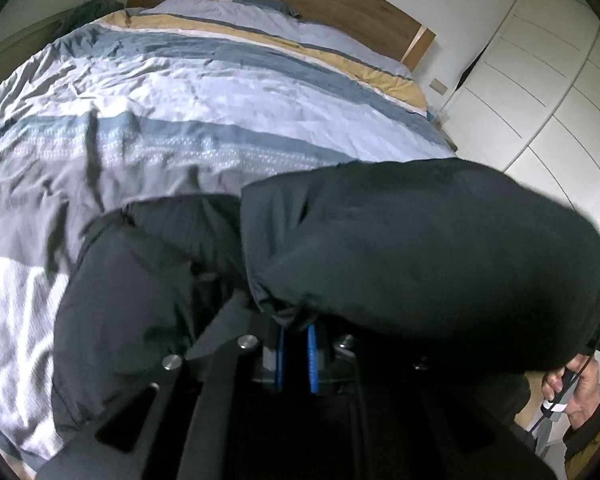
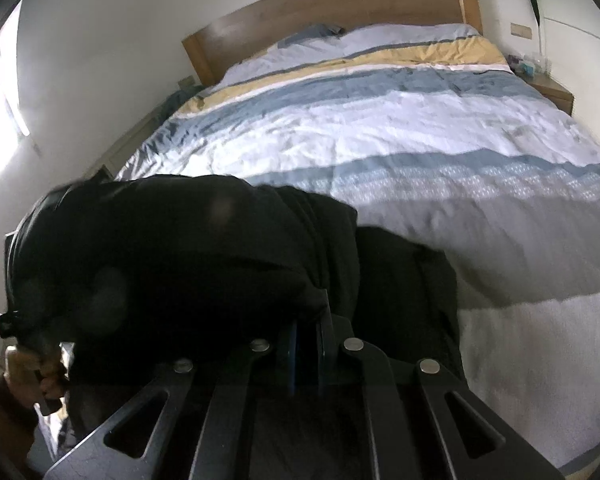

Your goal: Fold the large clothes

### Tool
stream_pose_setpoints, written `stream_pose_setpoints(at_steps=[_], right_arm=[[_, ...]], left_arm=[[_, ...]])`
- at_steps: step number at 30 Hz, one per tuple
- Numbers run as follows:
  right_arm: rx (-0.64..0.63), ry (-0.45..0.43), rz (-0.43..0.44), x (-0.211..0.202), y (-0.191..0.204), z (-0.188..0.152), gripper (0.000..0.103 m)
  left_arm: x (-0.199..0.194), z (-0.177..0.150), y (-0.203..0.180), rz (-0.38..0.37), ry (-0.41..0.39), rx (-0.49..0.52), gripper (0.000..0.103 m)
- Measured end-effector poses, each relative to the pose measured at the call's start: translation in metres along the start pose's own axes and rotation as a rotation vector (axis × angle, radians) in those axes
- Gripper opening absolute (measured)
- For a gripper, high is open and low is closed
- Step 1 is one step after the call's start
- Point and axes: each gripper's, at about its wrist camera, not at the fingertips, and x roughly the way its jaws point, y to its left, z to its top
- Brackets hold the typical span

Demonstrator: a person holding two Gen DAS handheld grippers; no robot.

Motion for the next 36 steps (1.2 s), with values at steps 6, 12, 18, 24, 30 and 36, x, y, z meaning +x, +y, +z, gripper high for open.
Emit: stream_pose_setpoints(at_steps=[6, 12, 18, 24, 30, 36], right_arm=[[-0.017, 0.003, -0.016, 0.007, -0.005, -0.023, 0.007], [-0.032, 0.003, -0.024, 0.018, -0.009, -0.038, 0.007], [-0.051, -0.006, -0.049, 0.021, -0.007, -0.045, 0.013], [-0.064, -0.018, -0.067, 0.010, -0.006, -0.046, 0.047], [-0.079, -0.007, -0.044, -0.011, -0.008, -0.051, 0.054], [-0.128, -0.002, -0.038, -0.050, -0.002, -0.050, 0.059]], left_arm=[[0.008, -0.018, 0.005, 0.012, -0.001, 0.017, 0.008], [0.023, -0.034, 0.013, 0.048, 0.024, 0.010, 0.007], [0.024, -0.037, 0.015, 0.061, 0.032, -0.007, 0.009], [0.011, -0.037, 0.009, 0.085, 0.014, -0.011, 0.009], [-0.018, -0.038, 0.001, 0.109, -0.008, -0.001, 0.009], [-0.066, -0.031, -0.008, 0.113, -0.038, 0.009, 0.010]])
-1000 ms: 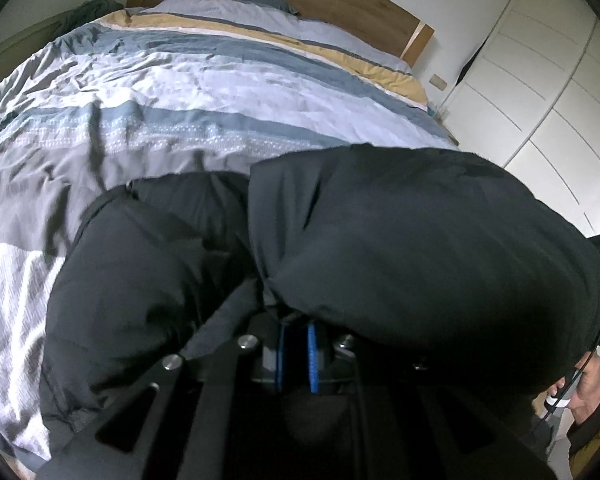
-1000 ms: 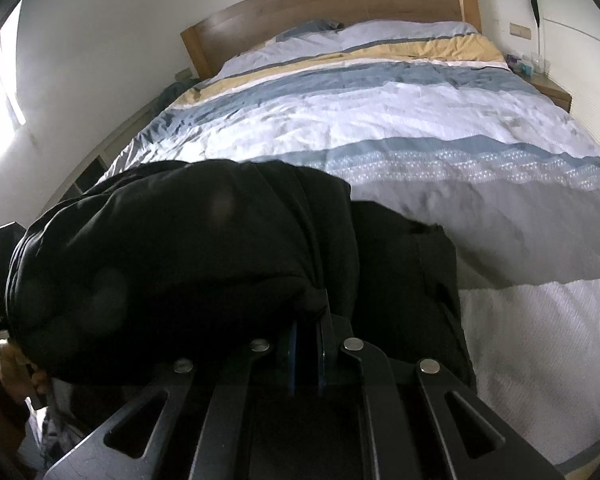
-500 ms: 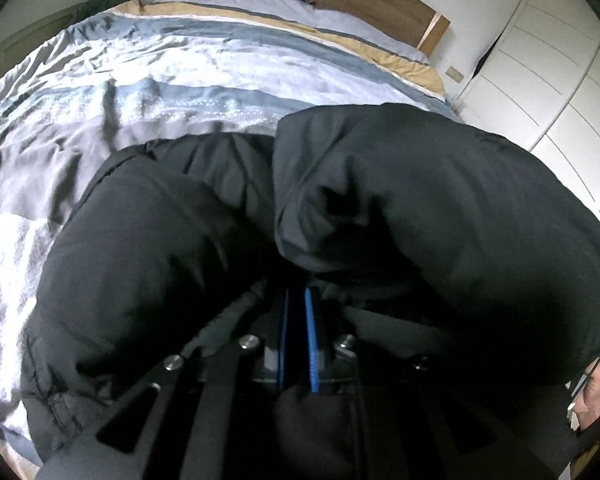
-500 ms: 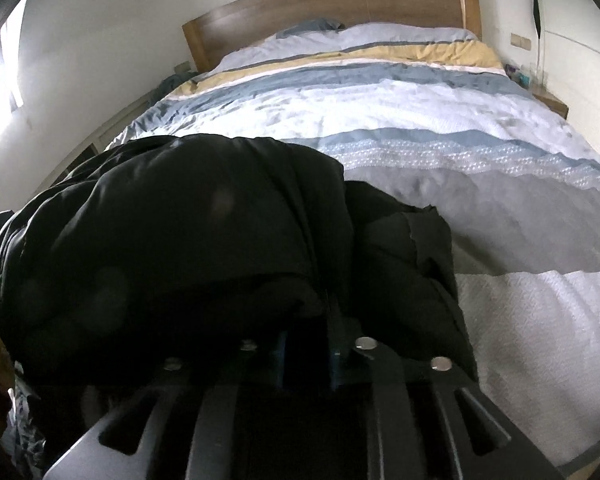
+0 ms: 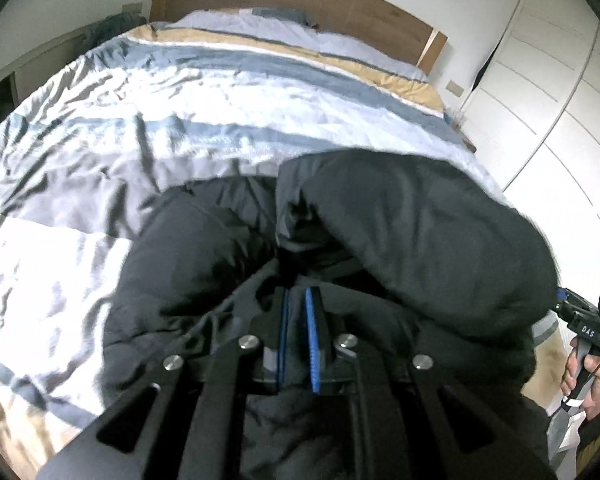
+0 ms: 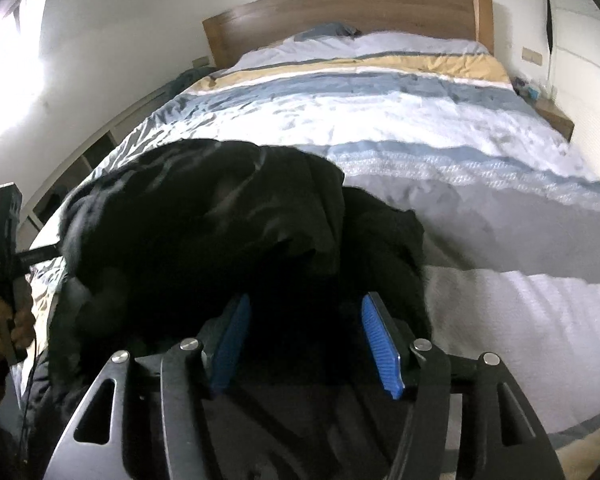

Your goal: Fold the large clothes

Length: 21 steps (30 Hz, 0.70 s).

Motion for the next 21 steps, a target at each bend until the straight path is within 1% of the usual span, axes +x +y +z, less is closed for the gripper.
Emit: stream_pose_setpoints(at_steps=[2, 3, 4, 6, 7, 9, 12, 14, 17, 21], right_arm=[[-0.020, -0.016, 0.004, -0.014, 0.004, 0.007, 0.061], [-0.027, -0.027, 0.007, -0.018, 0.006, 0.012, 0.064], [-0.035, -0.039, 0.012, -0.022, 0.009, 0.018, 0.066], [-0.047, -0.066, 0.034, -0.028, 0.017, 0.033, 0.068], [-0.052, -0.078, 0.047, -0.028, 0.021, 0.040, 0.071], [-0.061, -0.097, 0.071, -0.024, 0.030, 0.057, 0.073], [-0.085, -0.098, 0.078, -0.012, 0.040, 0.071, 0.074], [-0.102, -0.093, 0.085, -0.001, 0.046, 0.078, 0.074], [-0.115, -0.077, 0.096, 0.016, 0.054, 0.081, 0.074], [-0.129, -0.035, 0.107, 0.039, 0.058, 0.075, 0.074]], left_arm=[[-0.014, 0.008, -0.003, -0.008, -0.017, 0.000, 0.011], [-0.021, 0.015, -0.005, -0.015, -0.030, -0.001, 0.018], [-0.027, 0.021, -0.008, -0.022, -0.042, -0.002, 0.036], [-0.033, 0.040, -0.015, -0.046, -0.078, -0.009, 0.061], [-0.035, 0.045, -0.020, -0.051, -0.093, -0.006, 0.061], [-0.032, 0.062, -0.031, -0.066, -0.107, 0.009, 0.061], [-0.014, 0.081, -0.048, -0.087, -0.097, 0.033, 0.061], [0.001, 0.087, -0.060, -0.089, -0.083, 0.058, 0.061], [0.026, 0.085, -0.071, -0.089, -0.047, 0.088, 0.061], [0.052, 0.066, -0.073, -0.077, -0.008, 0.118, 0.061]])
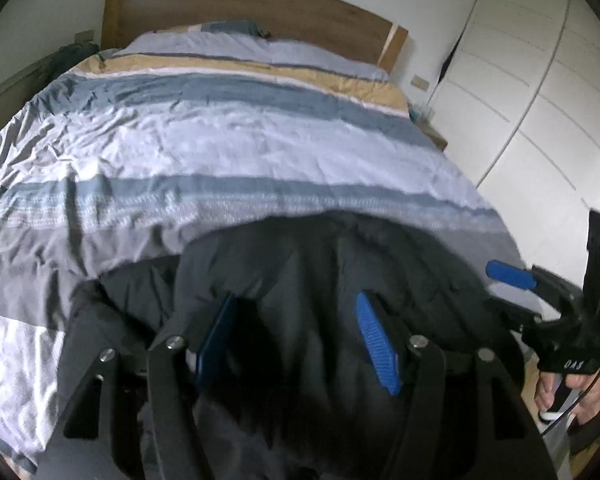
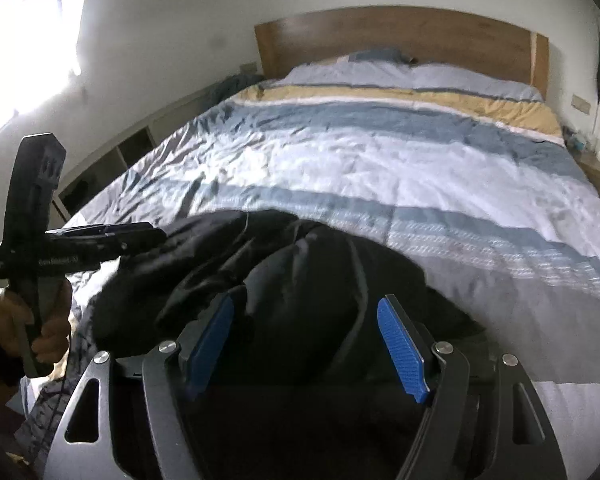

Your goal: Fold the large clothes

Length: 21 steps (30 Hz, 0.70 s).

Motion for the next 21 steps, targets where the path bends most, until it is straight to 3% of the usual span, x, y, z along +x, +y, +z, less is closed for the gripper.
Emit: stream_pose_setpoints(at_steps=[10, 21], right_arm=[[-0.039, 0.125, -0.025, 0.049, -0.006, -0.062, 0.075], [-0.119, 0.165, -0.153, 0.061, 0.013, -0.099, 0.075]], left_arm=[[0.055, -0.074, -0.003, 0.030, 0.112, 0.115, 0.061], [0.068, -0.109, -0.011, 0.103, 0.154, 0.191, 0.061]])
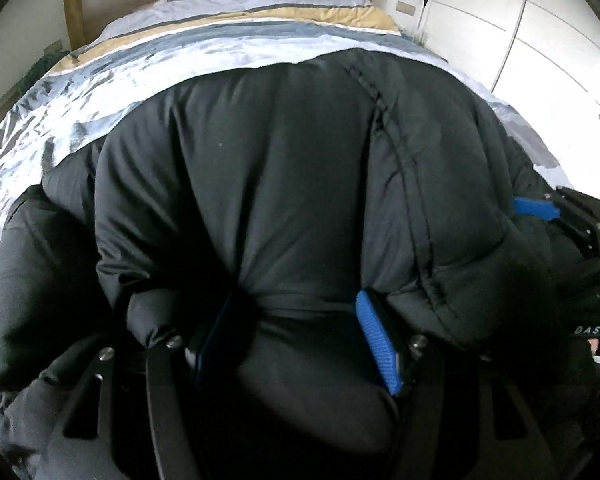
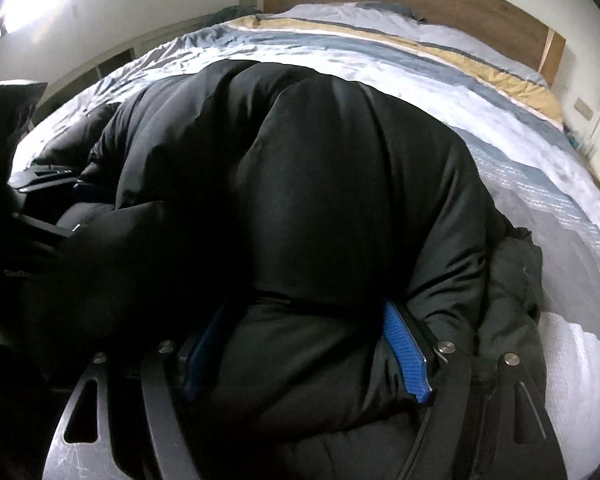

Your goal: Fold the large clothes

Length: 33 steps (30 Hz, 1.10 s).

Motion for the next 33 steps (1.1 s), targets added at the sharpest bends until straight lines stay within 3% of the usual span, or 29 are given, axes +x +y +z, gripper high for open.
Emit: stream_pose_setpoints(at_steps=[5, 14, 23, 26, 33], right_arm=[[0.026, 0.012, -0.034, -0.021, -0.001, -0.009, 0.074], [0.083, 0.057, -0.102, -0.099, 0.007, -0.039, 0.075], [0.138, -0.001, -0.127, -0.214, 0.037, -0.092, 0.076], [0.179, -0.017, -0.145, -0.248, 0.043, -0.114, 0.081], [0.258, -0.021, -0.206, -0.302, 0.049, -0.163, 0.083]], left_arm=[[-0.017, 0.002, 0.001, 0.016, -0.026, -0.047, 0.061], [-0.123, -0.025, -0.006, 0.030, -0.086, -0.118, 0.061], [-0.239, -0.080, -0.022, 0.043, -0.156, -0.117, 0.061], [-0.271, -0.106, -0.023, 0.038, -0.175, -0.112, 0.061], [-0.310, -0.163, -0.004, 0.022, -0.162, -0.147, 0.061]])
